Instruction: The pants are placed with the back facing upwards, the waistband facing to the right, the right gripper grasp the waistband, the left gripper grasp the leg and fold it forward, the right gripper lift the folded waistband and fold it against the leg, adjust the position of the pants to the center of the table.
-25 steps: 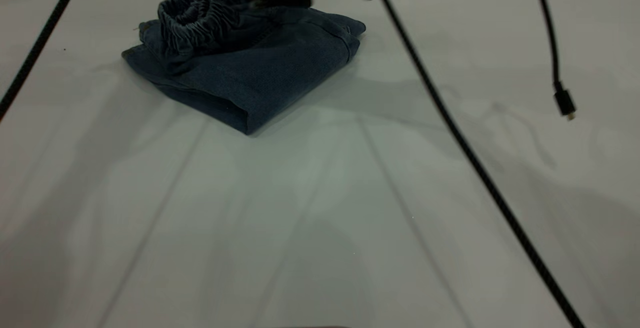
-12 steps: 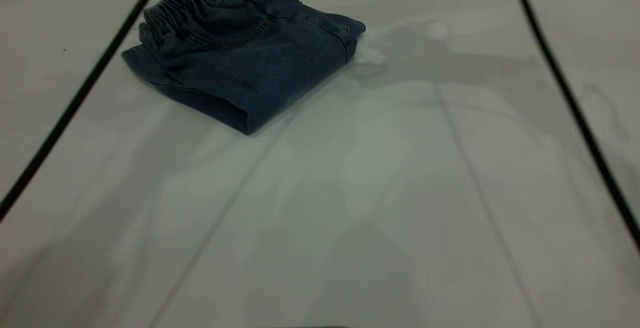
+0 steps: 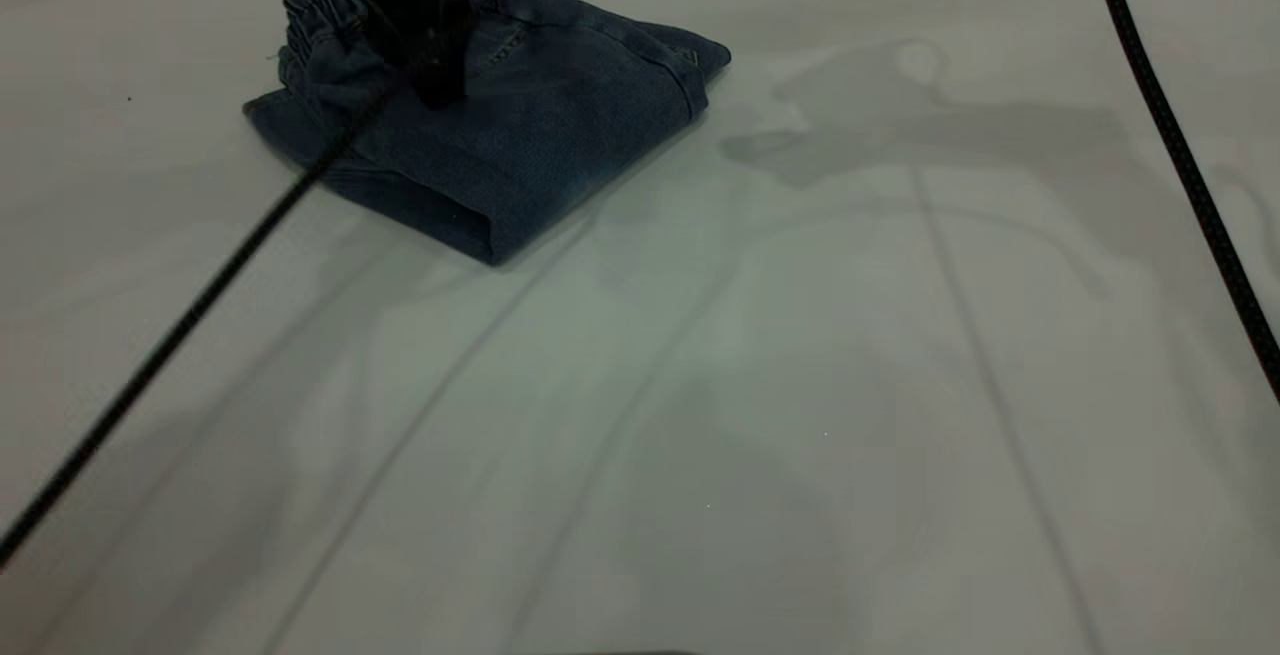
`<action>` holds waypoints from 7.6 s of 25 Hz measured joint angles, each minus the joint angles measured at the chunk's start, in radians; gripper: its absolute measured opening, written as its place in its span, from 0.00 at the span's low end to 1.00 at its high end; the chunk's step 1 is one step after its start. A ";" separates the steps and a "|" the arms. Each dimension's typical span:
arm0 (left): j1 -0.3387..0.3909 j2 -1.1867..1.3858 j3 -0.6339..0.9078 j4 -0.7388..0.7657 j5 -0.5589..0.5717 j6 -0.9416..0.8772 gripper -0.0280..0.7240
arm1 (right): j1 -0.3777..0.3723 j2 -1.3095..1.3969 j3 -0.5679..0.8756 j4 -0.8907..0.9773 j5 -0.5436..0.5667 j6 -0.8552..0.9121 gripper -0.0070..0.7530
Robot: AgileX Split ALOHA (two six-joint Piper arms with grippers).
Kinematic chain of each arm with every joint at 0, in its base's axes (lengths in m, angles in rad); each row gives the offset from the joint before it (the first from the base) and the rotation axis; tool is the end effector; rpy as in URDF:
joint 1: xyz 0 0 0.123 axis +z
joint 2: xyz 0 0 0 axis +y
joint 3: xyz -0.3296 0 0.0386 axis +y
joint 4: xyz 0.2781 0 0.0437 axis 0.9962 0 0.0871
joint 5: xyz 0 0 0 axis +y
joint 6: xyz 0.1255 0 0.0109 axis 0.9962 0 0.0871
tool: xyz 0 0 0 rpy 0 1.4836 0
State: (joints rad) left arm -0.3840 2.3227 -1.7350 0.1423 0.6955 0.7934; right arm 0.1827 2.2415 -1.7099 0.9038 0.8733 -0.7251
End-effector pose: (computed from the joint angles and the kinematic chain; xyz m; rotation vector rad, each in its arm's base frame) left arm 0.5193 -0.1975 0.1030 1.6521 2.2436 0.2600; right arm 0.5214 0.1735 0.1652 -0.4989 2.5207 0.9007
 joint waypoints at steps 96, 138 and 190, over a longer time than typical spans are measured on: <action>-0.011 -2.070 0.657 -0.081 0.477 -0.673 0.64 | -0.003 -1.752 0.631 -0.480 0.403 0.642 0.78; -0.011 -2.159 1.239 -0.293 0.440 -0.588 0.64 | -0.003 -2.253 1.235 -0.754 0.270 0.635 0.78; 0.392 -2.342 1.239 -0.298 0.447 -0.596 0.64 | -0.205 -2.253 1.235 -0.747 0.268 0.634 0.78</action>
State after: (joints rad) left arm 0.0081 -0.0188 -0.4958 -0.1554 1.1426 0.1975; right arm -0.0227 -0.0114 -0.4752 0.1564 1.1412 -0.0907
